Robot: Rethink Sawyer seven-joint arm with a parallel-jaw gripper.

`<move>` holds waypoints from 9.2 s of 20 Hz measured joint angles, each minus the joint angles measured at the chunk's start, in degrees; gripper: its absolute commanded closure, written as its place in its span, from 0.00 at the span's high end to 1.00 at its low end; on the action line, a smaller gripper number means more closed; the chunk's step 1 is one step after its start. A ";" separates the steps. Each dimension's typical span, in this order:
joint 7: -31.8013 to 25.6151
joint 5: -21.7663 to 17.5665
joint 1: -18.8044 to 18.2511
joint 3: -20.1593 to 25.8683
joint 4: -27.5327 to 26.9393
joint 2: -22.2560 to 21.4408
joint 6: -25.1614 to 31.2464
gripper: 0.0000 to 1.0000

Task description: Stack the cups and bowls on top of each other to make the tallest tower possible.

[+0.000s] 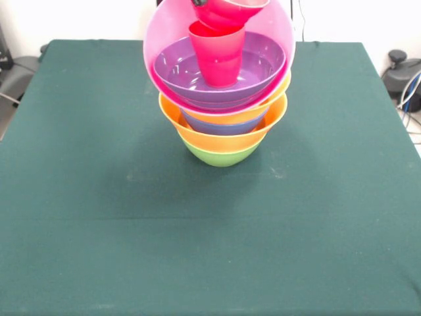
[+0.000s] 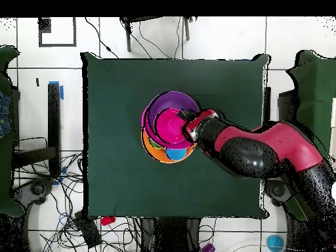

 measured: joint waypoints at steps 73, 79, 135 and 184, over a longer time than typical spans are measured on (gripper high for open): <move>-0.31 12.92 7.70 3.11 -14.24 -4.16 13.25 1.00; -4.22 12.95 12.01 2.42 -23.38 -3.37 20.02 1.00; -45.76 -12.92 33.50 -4.40 -90.20 12.28 59.50 1.00; -65.89 -1.45 19.72 -13.99 -68.87 21.17 59.04 1.00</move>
